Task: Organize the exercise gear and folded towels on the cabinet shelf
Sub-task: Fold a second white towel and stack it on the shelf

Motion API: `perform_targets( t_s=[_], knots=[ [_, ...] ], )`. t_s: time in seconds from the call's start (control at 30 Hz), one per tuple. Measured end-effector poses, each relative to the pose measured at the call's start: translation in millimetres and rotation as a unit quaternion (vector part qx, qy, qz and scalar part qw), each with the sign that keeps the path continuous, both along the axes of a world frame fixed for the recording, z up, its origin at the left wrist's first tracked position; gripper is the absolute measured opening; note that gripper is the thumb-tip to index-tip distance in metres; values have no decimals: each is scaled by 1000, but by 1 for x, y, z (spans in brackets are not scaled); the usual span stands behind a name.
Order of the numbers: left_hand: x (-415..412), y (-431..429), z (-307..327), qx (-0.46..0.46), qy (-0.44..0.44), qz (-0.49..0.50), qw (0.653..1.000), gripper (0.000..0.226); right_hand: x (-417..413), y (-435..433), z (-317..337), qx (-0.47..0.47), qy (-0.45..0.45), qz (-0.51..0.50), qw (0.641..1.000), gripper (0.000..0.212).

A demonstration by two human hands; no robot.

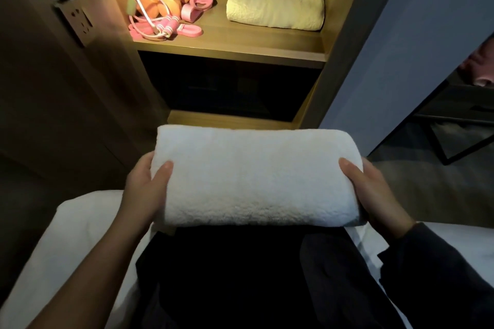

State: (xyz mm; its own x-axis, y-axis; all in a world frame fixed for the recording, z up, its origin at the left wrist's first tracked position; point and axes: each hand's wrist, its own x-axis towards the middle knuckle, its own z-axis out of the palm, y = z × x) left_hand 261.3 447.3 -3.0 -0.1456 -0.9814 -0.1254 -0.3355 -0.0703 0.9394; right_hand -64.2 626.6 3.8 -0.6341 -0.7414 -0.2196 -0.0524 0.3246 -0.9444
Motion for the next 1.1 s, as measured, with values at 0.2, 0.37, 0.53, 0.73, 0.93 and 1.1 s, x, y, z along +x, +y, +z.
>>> perform_targets(
  t_s=[0.2, 0.37, 0.53, 0.73, 0.93, 1.1],
  knots=[
    [-3, 0, -19, 15, -69, -16, 997, 29, 7, 17, -13, 26, 22, -40, 999, 15],
    [-7, -7, -14, 19, -129, -36, 991, 25, 3, 27, -19, 103, -32, -25, 994, 17],
    [-13, -17, -10, -8, -202, -69, 977, 14, 1, 26, -9, 111, 13, -52, 992, 13],
    [-27, -12, -14, 83, -254, -52, 962, 41, 27, 18, -23, 171, 116, -80, 975, 13],
    [-42, 13, 12, -284, -287, -145, 903, 47, 29, 6, 6, 196, 414, 55, 887, 63],
    [-87, 42, 7, -297, -343, -317, 833, 60, 76, -28, 10, 168, 479, 198, 838, 64]
  ],
)
